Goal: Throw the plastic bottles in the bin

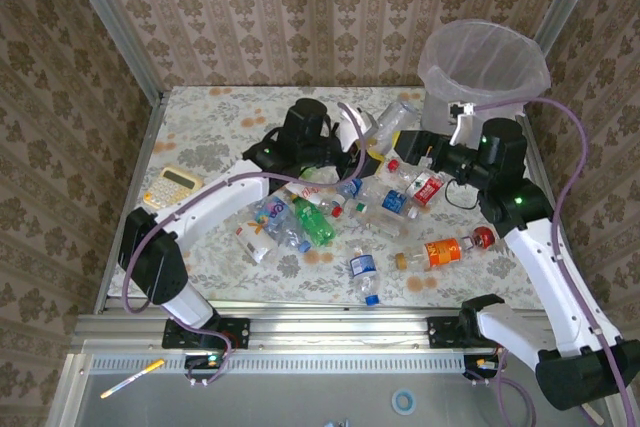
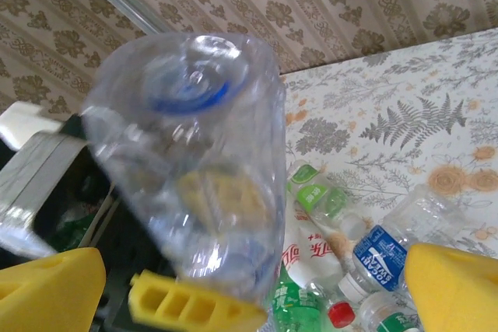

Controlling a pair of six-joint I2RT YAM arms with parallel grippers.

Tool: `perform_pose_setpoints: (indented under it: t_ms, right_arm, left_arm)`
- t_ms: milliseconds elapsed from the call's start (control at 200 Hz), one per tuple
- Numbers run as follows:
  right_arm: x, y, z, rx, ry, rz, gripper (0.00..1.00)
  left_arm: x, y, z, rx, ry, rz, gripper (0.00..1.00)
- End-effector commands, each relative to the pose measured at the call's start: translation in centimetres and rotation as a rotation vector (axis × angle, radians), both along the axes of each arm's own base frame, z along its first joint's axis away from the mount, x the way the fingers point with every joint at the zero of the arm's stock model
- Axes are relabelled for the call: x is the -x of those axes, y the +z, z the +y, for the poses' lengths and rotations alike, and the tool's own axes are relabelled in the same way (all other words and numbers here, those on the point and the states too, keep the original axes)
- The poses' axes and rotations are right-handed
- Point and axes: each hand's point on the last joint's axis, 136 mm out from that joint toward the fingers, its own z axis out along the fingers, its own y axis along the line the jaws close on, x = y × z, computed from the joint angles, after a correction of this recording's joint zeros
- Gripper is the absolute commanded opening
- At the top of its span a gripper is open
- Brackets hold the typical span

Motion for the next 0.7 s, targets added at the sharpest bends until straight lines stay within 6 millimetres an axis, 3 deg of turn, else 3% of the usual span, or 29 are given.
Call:
perform_pose_setpoints:
  t_ms: [0, 280, 695]
  right_arm:
    - [-0.5, 1.3, 0.3, -0.040, 0.015, -0.048, 1.00]
    - [-1.9, 0.5, 0.1, -0.029, -0.010, -0.029, 0.89]
    - [-1.9, 0.6, 0.0, -0.046, -0.018, -0.019, 0.49]
  left_arm:
    - [1.9, 0.5, -1.0, 0.029, -0.067, 0.008, 0.48]
    - [3.5, 0.4, -1.9, 0.033, -0.115, 0.016, 0.47]
    - [4.5, 0.2, -2.9, 0.039, -0.161, 0.012, 0.51]
